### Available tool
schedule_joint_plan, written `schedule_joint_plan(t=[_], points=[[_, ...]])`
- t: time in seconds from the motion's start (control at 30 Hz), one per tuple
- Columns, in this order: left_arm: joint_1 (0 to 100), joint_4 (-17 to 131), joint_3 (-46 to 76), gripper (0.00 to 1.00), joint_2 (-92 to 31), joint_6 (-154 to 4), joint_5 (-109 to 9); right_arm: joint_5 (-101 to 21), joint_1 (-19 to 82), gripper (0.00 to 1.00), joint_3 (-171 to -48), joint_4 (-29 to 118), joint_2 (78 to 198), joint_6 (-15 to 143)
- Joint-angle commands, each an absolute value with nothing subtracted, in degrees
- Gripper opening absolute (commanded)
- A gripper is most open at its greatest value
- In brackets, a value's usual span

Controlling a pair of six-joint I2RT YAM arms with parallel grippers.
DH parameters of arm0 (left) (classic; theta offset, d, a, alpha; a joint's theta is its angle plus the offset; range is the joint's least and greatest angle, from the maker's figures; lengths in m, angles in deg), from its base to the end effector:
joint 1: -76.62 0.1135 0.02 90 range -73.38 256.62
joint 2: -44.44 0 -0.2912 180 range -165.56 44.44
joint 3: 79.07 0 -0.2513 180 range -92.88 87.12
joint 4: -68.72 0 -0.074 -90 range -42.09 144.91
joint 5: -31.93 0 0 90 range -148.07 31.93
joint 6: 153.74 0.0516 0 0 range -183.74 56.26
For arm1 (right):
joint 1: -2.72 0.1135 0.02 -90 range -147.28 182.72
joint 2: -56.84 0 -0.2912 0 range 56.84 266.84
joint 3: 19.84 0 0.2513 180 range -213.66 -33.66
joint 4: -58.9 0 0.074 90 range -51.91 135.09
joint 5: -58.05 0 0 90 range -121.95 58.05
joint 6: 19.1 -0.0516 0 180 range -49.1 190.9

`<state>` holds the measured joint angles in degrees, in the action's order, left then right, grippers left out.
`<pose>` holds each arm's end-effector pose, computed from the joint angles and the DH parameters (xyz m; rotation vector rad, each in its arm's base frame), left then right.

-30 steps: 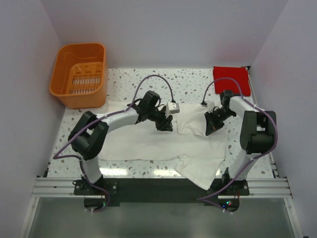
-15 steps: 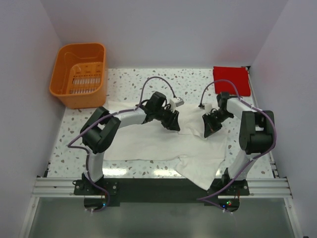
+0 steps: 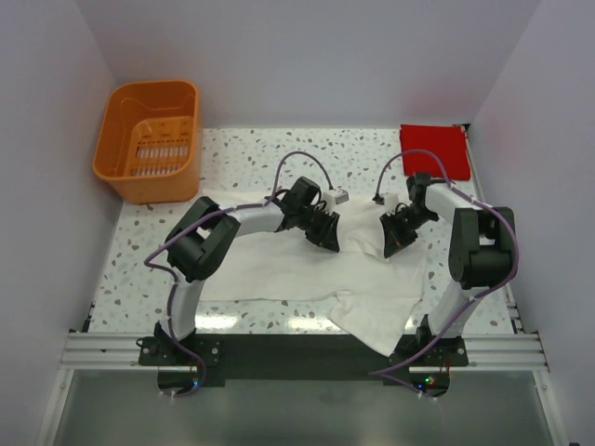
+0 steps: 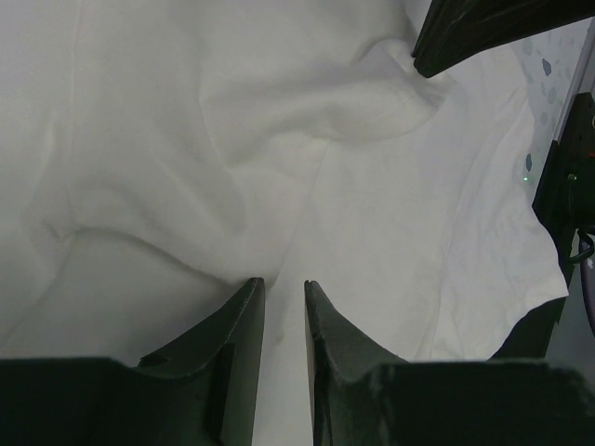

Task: Fold and stack the t-shirts
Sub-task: Fold the tshirt

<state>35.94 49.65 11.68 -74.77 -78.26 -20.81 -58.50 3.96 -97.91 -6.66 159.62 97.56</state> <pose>0.3249 -0.3205 0.1553 0.8874 2.4044 -1.1998 0.3116 0.0298 0.1723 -0.7137 2.8800 0.6844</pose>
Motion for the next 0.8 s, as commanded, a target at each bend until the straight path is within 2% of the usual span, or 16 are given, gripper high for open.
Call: schedule_joint_plan(t=[0.0, 0.23, 0.5, 0.77], points=[[35.4, 48.8, 8.9, 0.28, -75.7, -80.1, -21.7, -58.0, 4.2, 0.00, -98.5, -5.8, 158.5, 98.1], [35.5, 47.1, 7.3, 0.35, -77.5, -81.1, -23.3, -58.1, 4.3, 0.00, -98.5, -6.2, 158.6, 98.4], [36.2, 49.2, 11.0, 0.32, -72.5, -81.5, -25.6, -58.3, 4.3, 0.00, -99.0, -6.3, 159.1, 98.7], [36.3, 48.9, 10.5, 0.31, -73.1, -81.8, -26.8, -58.6, 4.3, 0.00, -98.5, -6.3, 159.1, 98.8]])
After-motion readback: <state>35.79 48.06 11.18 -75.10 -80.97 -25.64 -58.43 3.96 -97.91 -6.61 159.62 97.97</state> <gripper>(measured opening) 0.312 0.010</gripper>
